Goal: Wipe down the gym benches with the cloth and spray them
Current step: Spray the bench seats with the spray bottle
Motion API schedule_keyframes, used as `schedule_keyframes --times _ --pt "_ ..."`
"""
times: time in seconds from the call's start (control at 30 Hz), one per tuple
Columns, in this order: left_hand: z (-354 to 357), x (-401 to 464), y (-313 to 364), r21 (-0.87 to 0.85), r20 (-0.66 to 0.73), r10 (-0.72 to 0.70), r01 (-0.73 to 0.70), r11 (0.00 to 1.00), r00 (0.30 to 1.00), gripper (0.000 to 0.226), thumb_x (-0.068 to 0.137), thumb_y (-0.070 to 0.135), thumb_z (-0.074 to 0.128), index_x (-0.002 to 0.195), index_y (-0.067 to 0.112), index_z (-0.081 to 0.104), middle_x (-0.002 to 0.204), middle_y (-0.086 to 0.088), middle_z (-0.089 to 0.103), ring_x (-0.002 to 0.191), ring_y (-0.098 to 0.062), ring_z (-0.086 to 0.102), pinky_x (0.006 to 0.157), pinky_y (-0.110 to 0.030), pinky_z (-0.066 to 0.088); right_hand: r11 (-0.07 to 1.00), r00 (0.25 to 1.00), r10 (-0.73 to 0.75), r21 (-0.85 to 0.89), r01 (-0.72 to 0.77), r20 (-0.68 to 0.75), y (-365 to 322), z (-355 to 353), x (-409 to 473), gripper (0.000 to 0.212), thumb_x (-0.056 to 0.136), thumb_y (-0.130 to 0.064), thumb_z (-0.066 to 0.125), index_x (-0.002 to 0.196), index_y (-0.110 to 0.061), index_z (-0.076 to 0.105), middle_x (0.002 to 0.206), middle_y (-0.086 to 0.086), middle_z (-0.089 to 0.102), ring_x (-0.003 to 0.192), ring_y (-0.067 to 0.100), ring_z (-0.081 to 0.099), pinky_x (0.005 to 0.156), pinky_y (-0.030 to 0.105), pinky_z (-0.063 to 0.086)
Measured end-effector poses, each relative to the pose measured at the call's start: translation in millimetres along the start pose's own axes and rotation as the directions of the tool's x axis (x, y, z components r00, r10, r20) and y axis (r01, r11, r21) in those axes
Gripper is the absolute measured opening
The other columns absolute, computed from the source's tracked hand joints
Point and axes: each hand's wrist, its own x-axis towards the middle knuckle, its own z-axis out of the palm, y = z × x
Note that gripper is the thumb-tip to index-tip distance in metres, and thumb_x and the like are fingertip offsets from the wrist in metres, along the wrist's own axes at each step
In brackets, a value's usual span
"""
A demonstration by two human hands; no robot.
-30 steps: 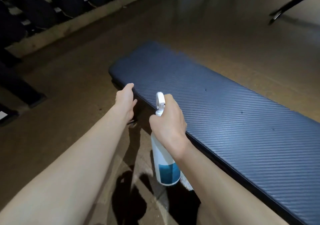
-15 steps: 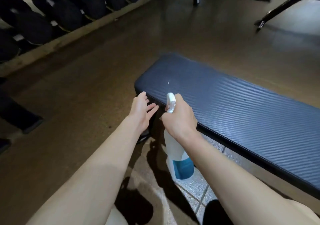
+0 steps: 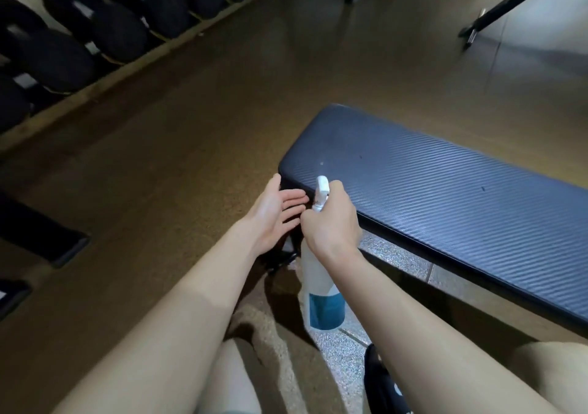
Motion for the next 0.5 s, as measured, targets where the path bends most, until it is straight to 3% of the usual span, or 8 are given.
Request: schedule_keyframes --times 0.13,0.27,0.33,0.4,0.5 --pt "0 -5 25 0.103 -0.063 -0.059 0.065 0.993 0.996 0.077 0.105 0.064 0.019 0.146 0.008 0.051 0.147 -0.009 0.057 0.139 -0.024 0.050 0.122 -0.047 0.031 0.993 0.993 0.106 0.065 -0.103 -0.052 -5 -12 10 0.024 0.092 -0.010 0.059 0.095 -0.021 0.038 0.087 -0.004 0.050 0.072 0.014 0.045 0.062 0.035 0.029" --pt "11 -39 60 0.193 -0.146 -0.078 0.105 0.976 0.986 0.067 0.107 0.058 0.024 0.145 0.011 0.053 0.144 -0.006 0.059 0.137 -0.022 0.051 0.121 -0.044 0.033 0.999 0.999 0.039 -0.011 -0.039 0.005 -38 -44 12 0.026 0.090 -0.007 0.055 0.098 -0.023 0.037 0.101 -0.001 0.052 0.077 0.018 0.045 0.069 0.036 0.034" --pt "14 -72 85 0.212 -0.173 -0.066 0.103 0.972 0.983 0.049 0.109 0.043 0.032 0.138 0.013 0.058 0.139 -0.004 0.062 0.133 -0.020 0.054 0.118 -0.041 0.036 0.999 0.998 -0.012 -0.052 0.015 0.064 -70 -62 3 0.026 0.089 -0.006 0.053 0.096 -0.026 0.036 0.100 -0.004 0.050 0.075 0.016 0.044 0.067 0.036 0.034" --pt "11 -114 113 0.200 -0.192 -0.041 0.080 0.977 0.981 0.034 0.103 0.016 0.041 0.129 0.012 0.062 0.134 -0.005 0.066 0.123 -0.017 0.058 0.104 -0.029 0.044 0.995 0.989 -0.065 -0.063 0.074 0.135 -112 -81 -11 0.028 0.087 -0.007 0.052 0.092 -0.028 0.034 0.097 -0.007 0.049 0.073 0.014 0.043 0.061 0.034 0.029" --pt "-5 -199 162 0.224 -0.229 -0.008 0.061 0.973 0.973 0.049 0.085 -0.018 0.039 0.118 0.007 0.065 0.115 -0.003 0.071 0.106 -0.014 0.061 0.075 -0.013 0.044 0.991 0.950 -0.130 -0.001 0.136 0.285 -187 -111 -37 0.025 0.083 -0.008 0.053 0.092 -0.026 0.038 0.092 -0.006 0.052 0.074 0.016 0.046 0.061 0.034 0.032"
